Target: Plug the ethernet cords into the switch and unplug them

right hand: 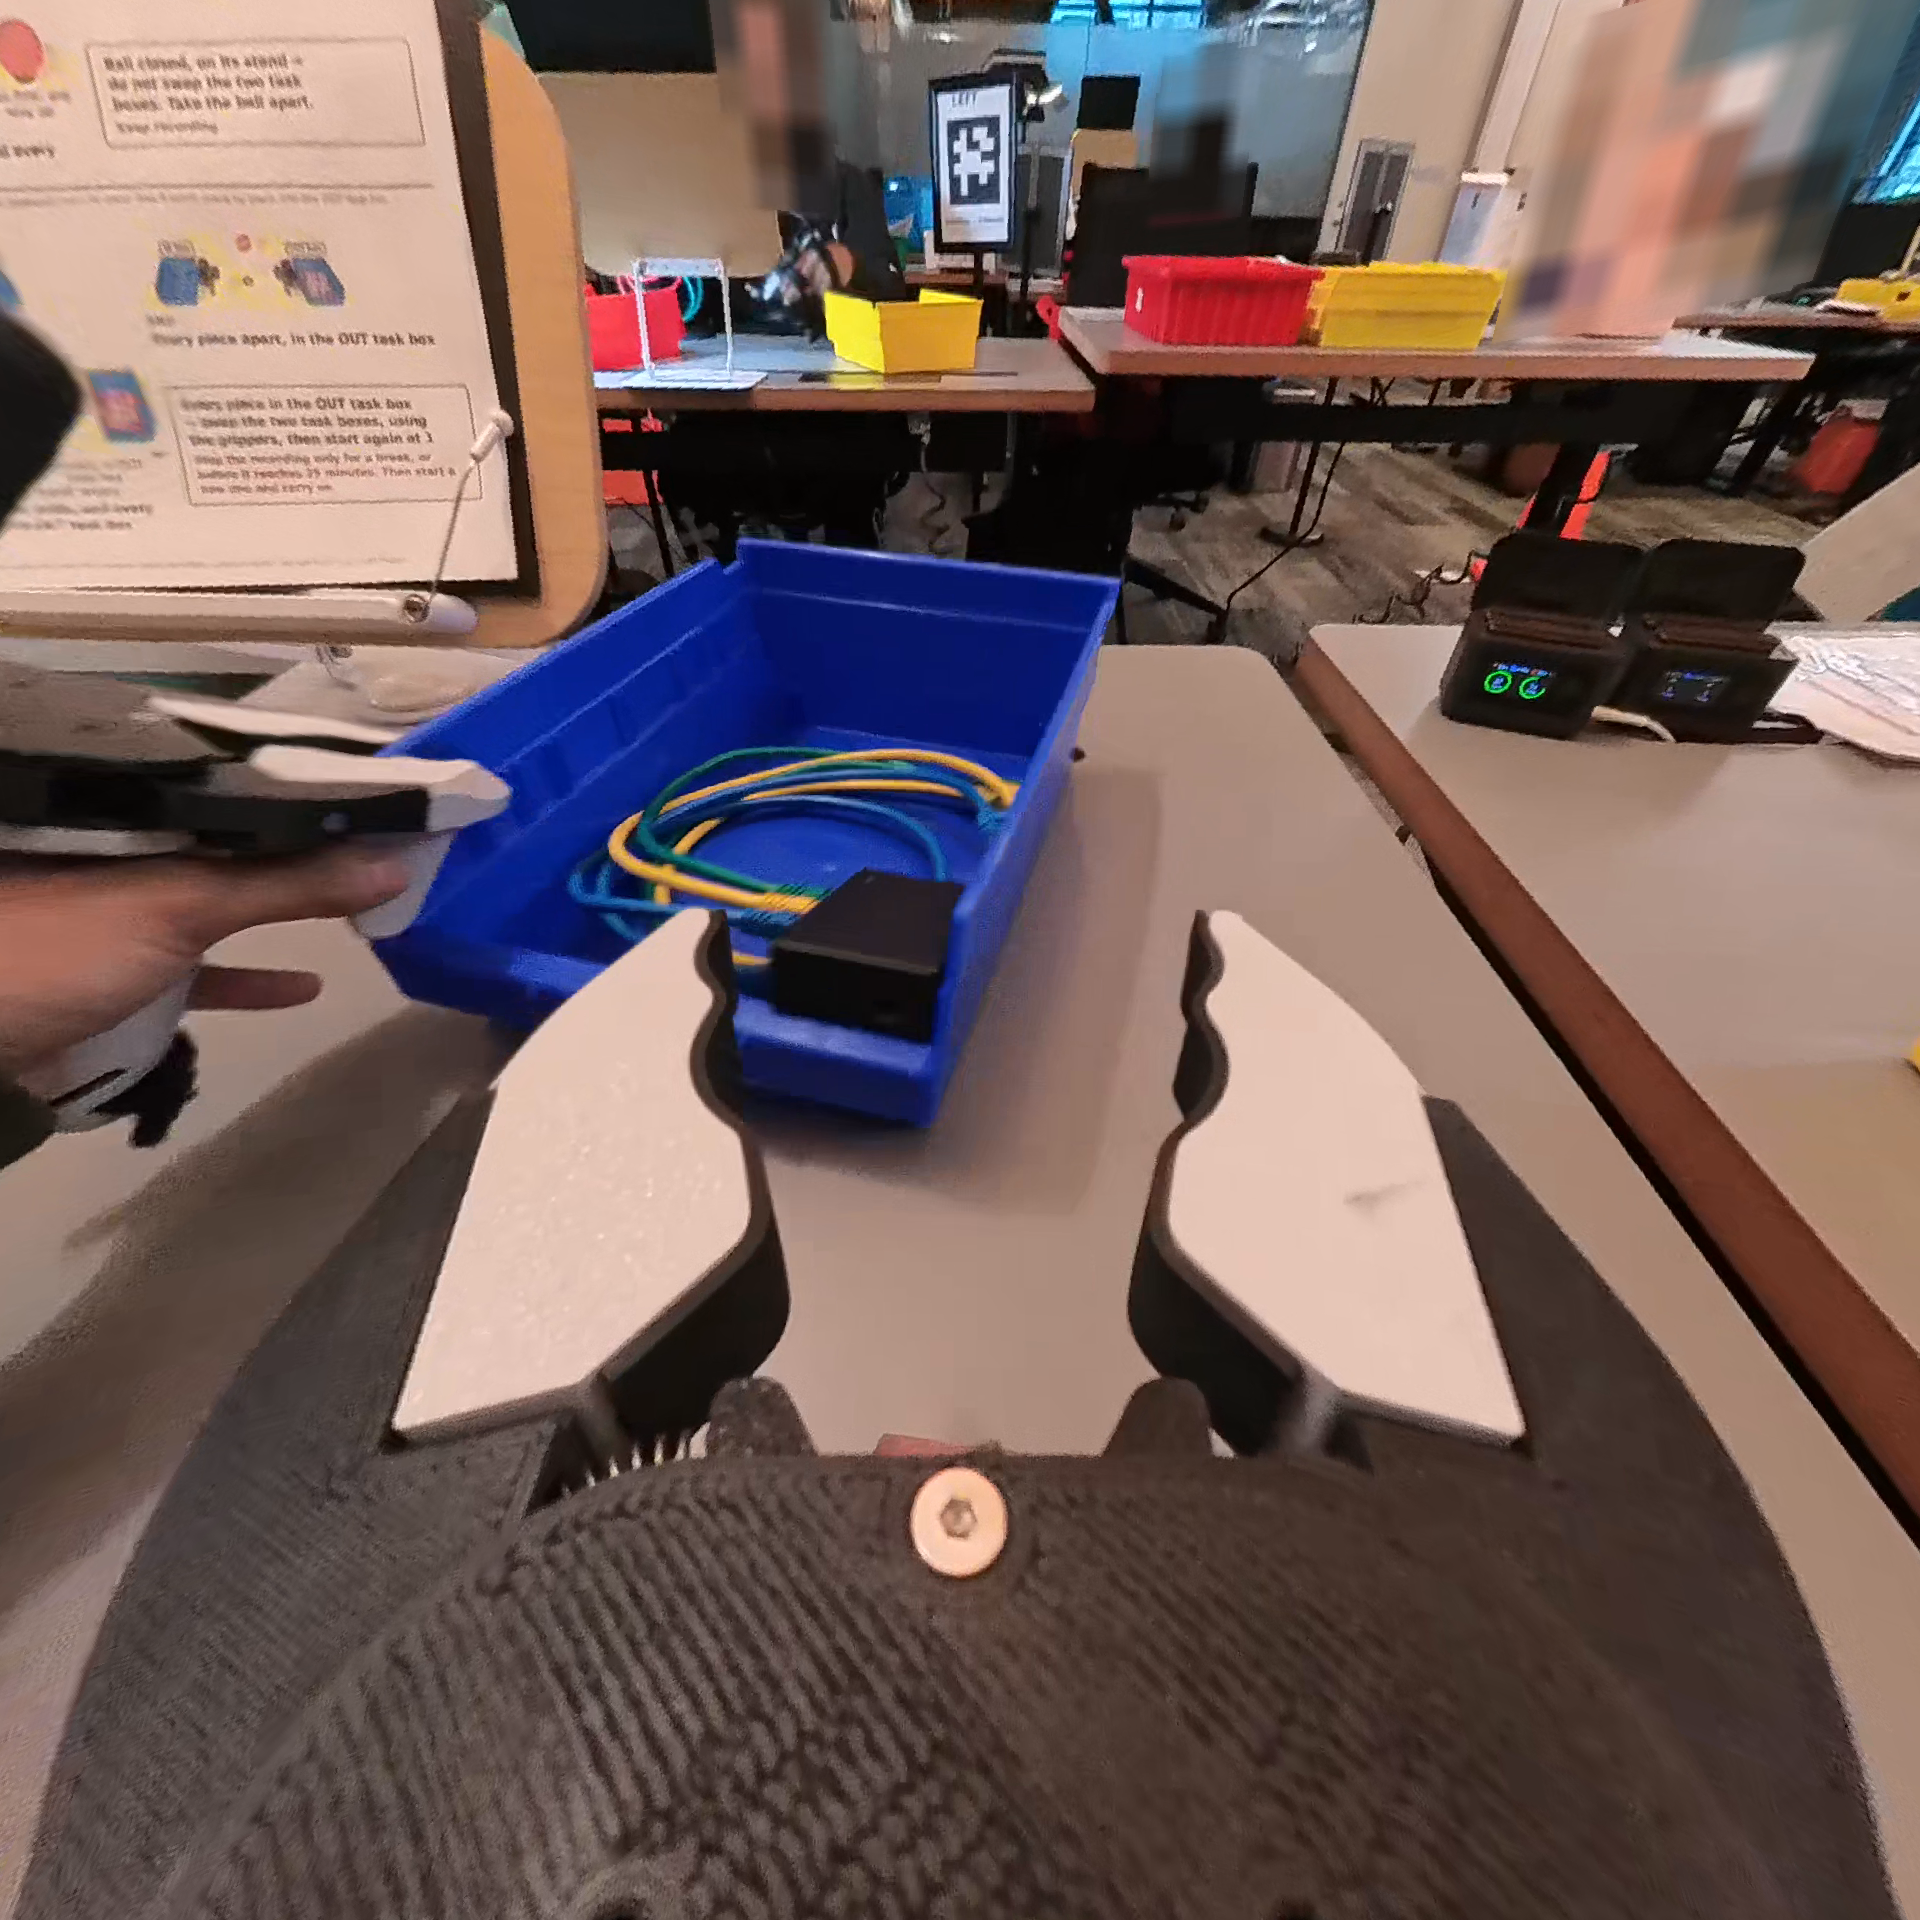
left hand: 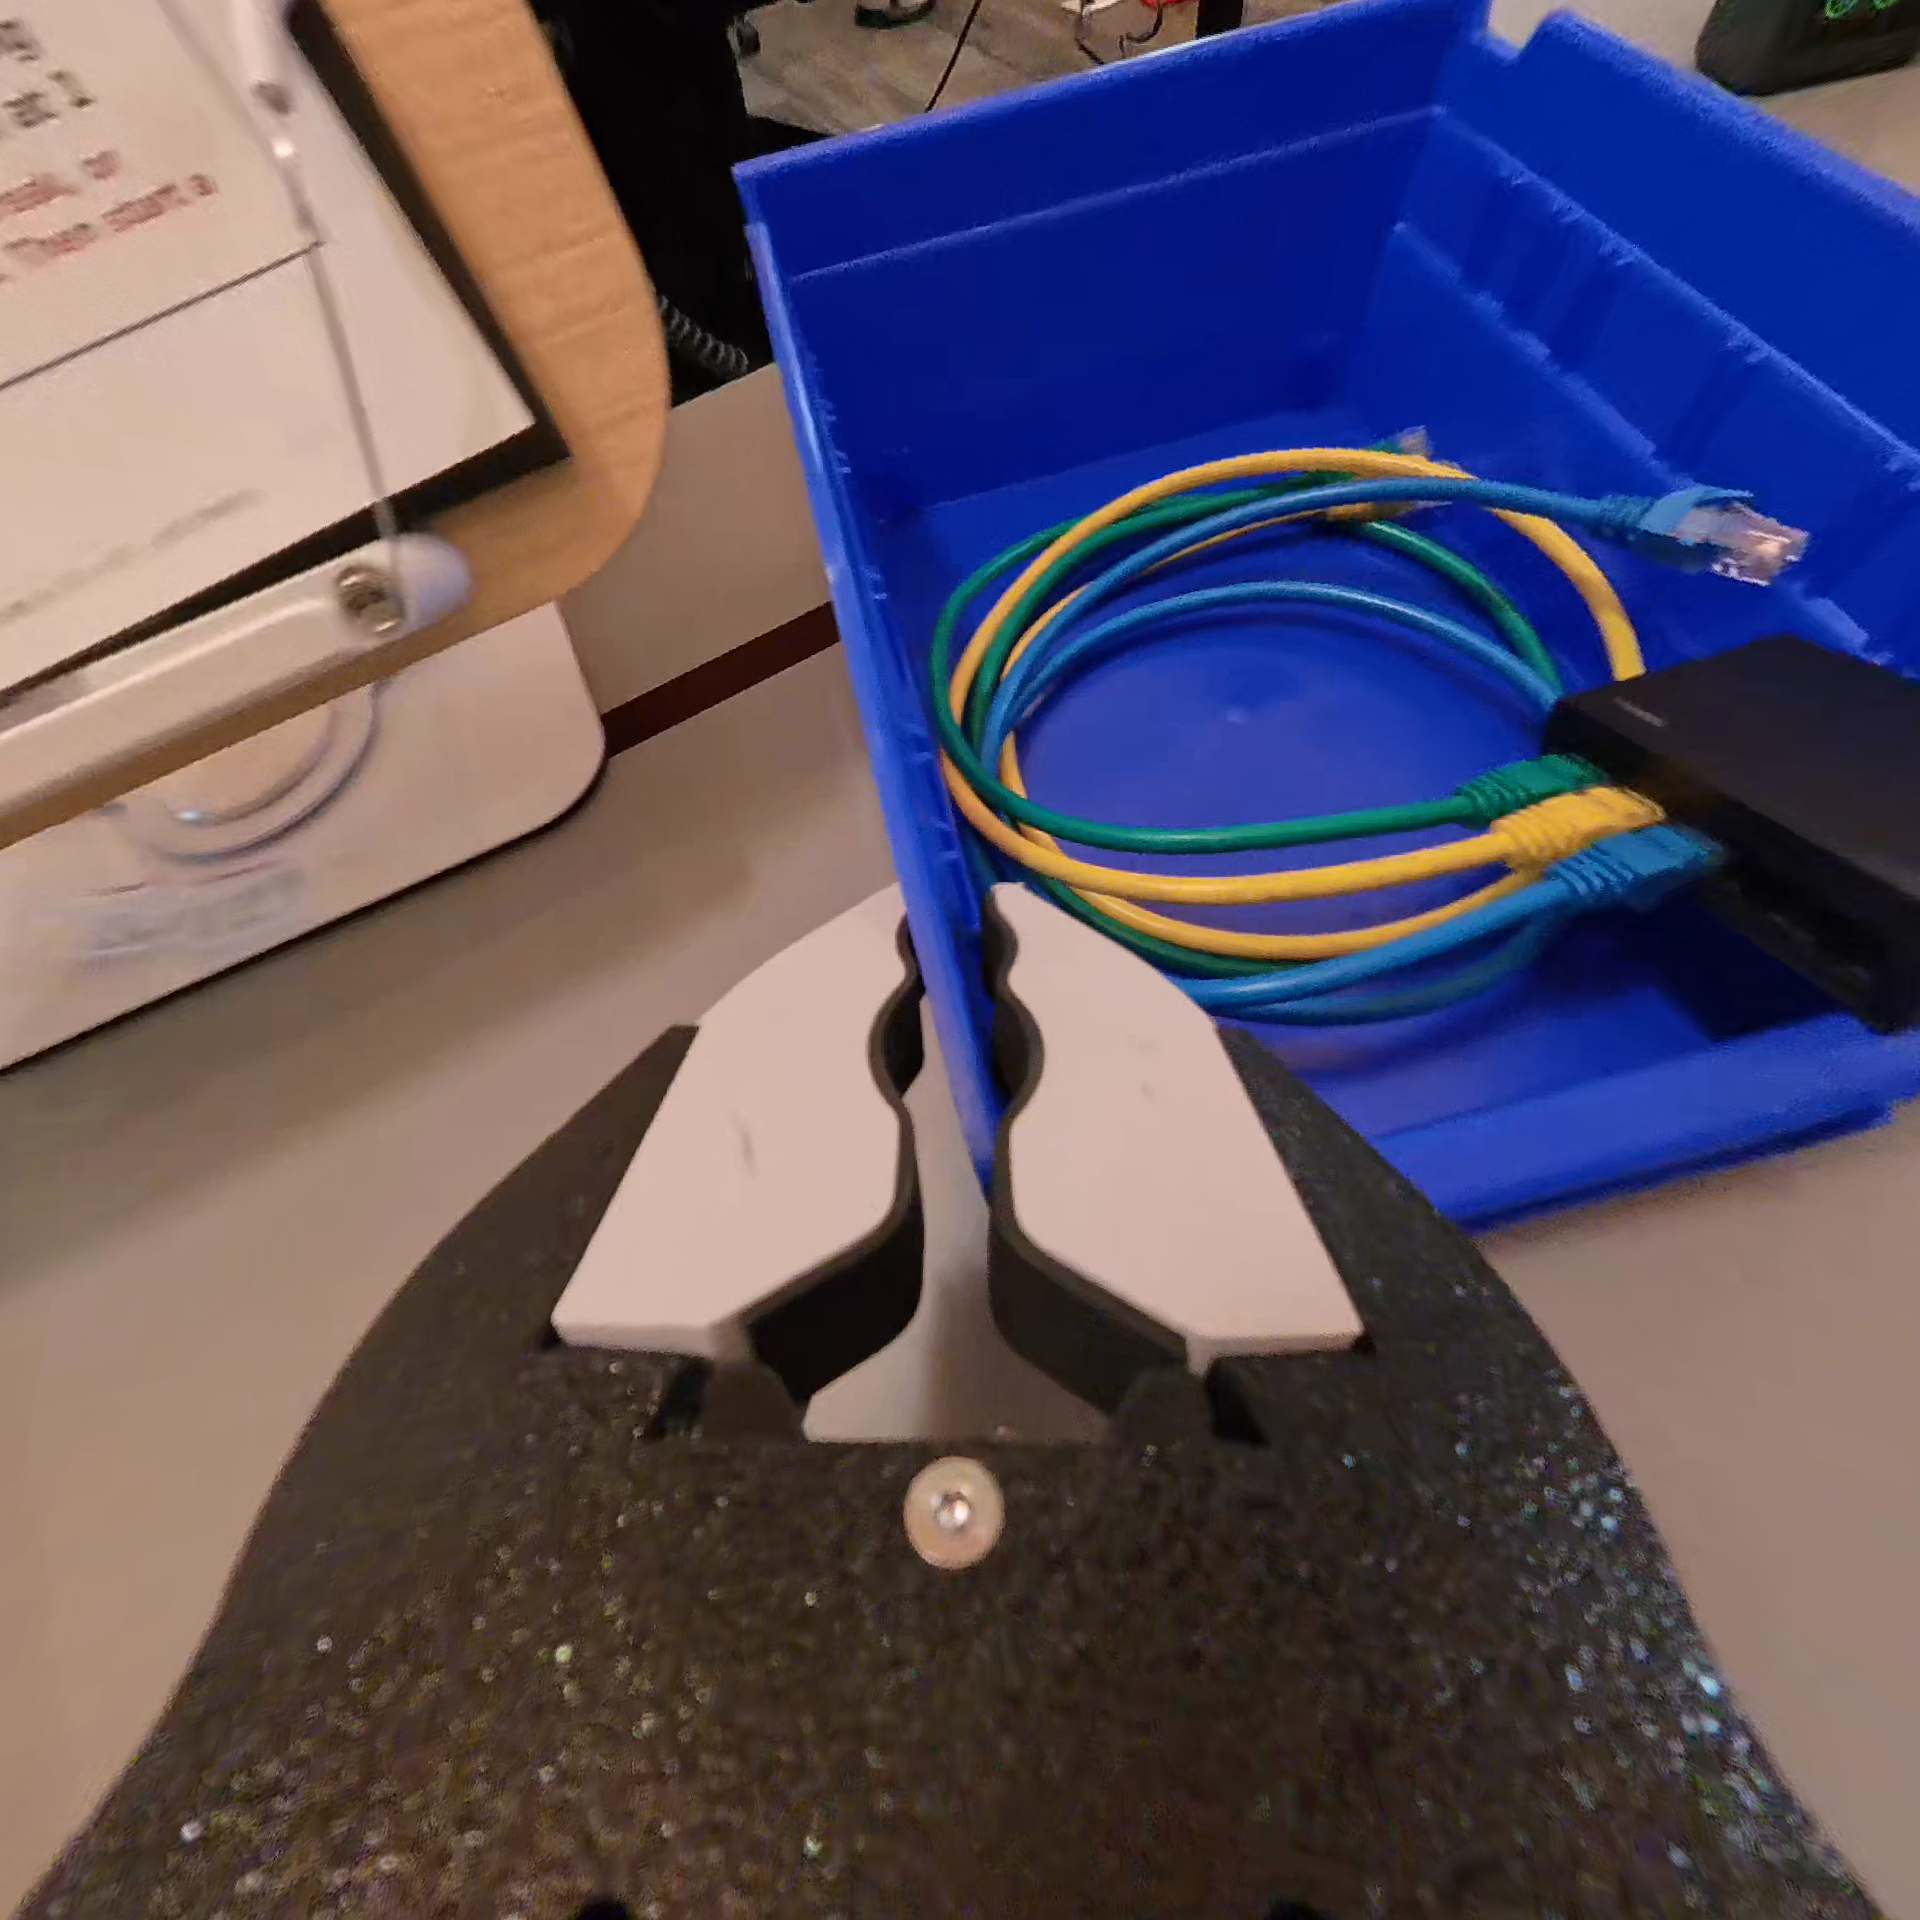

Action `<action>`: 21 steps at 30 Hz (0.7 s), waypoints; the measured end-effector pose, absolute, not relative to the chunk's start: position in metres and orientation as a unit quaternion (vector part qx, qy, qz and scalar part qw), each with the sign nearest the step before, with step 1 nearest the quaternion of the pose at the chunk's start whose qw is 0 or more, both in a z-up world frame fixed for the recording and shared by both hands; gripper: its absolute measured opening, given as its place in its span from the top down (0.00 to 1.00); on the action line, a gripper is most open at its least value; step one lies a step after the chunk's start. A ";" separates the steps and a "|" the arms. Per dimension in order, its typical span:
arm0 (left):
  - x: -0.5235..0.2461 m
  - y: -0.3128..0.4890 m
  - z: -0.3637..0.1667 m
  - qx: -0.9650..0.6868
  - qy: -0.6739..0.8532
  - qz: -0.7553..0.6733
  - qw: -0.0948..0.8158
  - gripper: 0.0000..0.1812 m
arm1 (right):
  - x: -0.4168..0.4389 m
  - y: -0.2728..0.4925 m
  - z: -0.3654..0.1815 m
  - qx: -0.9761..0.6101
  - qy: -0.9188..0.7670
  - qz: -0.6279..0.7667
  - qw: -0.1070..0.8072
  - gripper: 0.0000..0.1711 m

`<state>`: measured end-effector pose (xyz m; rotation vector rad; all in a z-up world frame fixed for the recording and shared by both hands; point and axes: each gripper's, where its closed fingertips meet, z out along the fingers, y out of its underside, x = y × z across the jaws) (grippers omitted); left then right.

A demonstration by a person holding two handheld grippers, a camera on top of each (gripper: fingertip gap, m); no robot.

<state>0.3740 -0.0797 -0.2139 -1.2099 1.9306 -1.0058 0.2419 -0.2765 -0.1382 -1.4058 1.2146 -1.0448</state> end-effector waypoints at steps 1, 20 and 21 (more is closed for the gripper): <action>0.367 -0.071 -0.214 -0.455 0.737 -0.384 0.320 0.96 | 0.241 -0.276 -0.137 -0.577 0.498 -0.429 0.485 0.52; 0.017 0.209 -0.214 -0.418 0.796 -0.393 0.192 0.97 | 0.205 -0.068 -0.116 -0.680 0.338 -0.326 0.563 0.46; 0.002 0.227 -0.214 -0.432 0.790 -0.392 0.189 0.97 | 0.196 -0.039 -0.123 -0.702 0.312 -0.298 0.567 0.46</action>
